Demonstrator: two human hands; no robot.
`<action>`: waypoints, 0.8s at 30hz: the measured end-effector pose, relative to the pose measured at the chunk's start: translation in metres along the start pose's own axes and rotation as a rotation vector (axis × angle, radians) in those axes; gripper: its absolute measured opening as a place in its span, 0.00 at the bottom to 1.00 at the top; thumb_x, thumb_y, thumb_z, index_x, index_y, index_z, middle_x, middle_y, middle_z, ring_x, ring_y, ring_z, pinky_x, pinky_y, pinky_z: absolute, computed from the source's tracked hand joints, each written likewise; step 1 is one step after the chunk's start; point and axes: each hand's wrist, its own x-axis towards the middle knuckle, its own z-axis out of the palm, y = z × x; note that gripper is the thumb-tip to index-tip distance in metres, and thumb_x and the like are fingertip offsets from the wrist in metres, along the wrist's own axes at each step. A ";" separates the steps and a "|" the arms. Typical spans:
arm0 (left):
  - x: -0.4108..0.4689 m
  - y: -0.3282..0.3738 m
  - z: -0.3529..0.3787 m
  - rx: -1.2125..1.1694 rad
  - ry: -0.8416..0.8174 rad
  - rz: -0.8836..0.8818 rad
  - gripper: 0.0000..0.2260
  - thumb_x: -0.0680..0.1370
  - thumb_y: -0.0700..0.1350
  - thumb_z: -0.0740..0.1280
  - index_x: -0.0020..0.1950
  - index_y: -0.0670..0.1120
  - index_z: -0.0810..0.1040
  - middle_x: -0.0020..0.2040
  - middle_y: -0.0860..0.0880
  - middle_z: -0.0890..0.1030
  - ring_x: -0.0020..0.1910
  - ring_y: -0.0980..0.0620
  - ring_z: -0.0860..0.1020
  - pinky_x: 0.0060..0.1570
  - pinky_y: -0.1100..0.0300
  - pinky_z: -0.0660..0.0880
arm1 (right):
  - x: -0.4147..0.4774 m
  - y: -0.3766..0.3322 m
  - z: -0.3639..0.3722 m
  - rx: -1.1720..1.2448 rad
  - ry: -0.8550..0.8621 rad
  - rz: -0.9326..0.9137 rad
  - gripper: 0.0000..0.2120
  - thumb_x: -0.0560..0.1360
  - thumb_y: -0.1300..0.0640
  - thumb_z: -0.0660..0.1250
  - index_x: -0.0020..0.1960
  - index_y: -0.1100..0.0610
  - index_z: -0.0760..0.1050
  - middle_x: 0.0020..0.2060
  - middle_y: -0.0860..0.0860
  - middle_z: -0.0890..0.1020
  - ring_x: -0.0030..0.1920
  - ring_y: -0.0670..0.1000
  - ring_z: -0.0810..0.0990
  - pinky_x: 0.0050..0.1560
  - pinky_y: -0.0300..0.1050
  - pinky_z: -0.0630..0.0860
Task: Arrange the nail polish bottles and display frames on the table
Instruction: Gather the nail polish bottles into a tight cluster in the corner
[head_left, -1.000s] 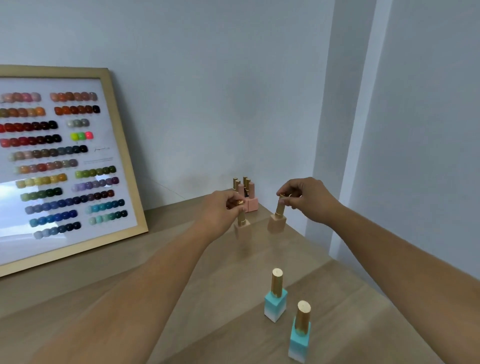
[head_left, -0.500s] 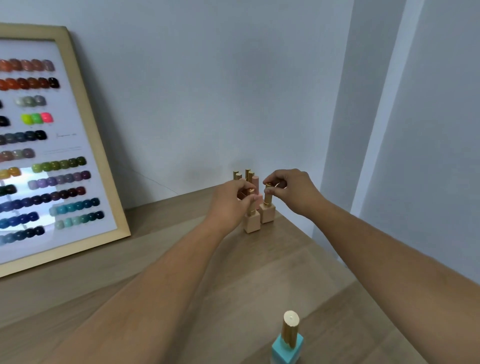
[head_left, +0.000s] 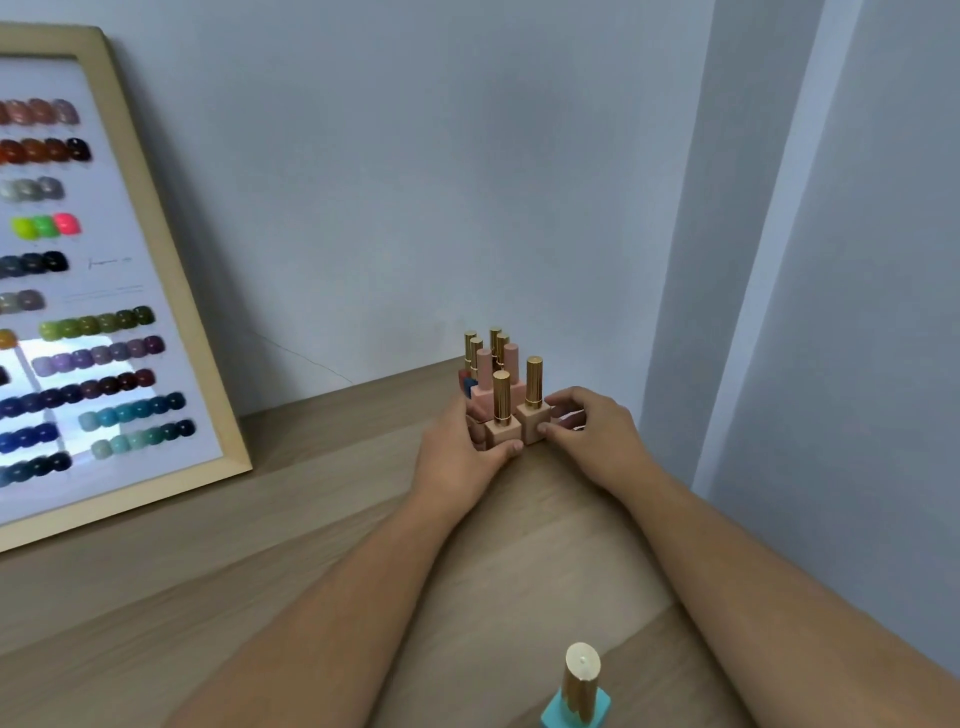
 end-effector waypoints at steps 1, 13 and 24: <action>0.002 0.000 0.001 0.005 0.006 -0.013 0.17 0.65 0.49 0.77 0.45 0.50 0.72 0.35 0.53 0.75 0.35 0.55 0.73 0.36 0.61 0.71 | 0.001 0.000 0.002 -0.010 0.001 0.001 0.12 0.70 0.59 0.72 0.53 0.53 0.78 0.44 0.49 0.81 0.39 0.40 0.77 0.38 0.26 0.68; 0.024 -0.001 0.010 0.032 0.138 -0.115 0.16 0.65 0.47 0.77 0.43 0.49 0.70 0.35 0.55 0.74 0.35 0.57 0.73 0.31 0.64 0.65 | 0.019 -0.002 0.017 -0.051 0.013 0.008 0.14 0.70 0.58 0.71 0.56 0.55 0.76 0.43 0.48 0.78 0.40 0.44 0.76 0.41 0.31 0.68; 0.028 -0.002 0.013 0.037 0.156 -0.141 0.17 0.66 0.47 0.76 0.46 0.49 0.70 0.37 0.55 0.74 0.39 0.53 0.74 0.37 0.59 0.67 | 0.026 -0.004 0.020 -0.089 -0.021 0.012 0.18 0.73 0.63 0.68 0.63 0.56 0.74 0.54 0.54 0.80 0.46 0.46 0.75 0.51 0.34 0.68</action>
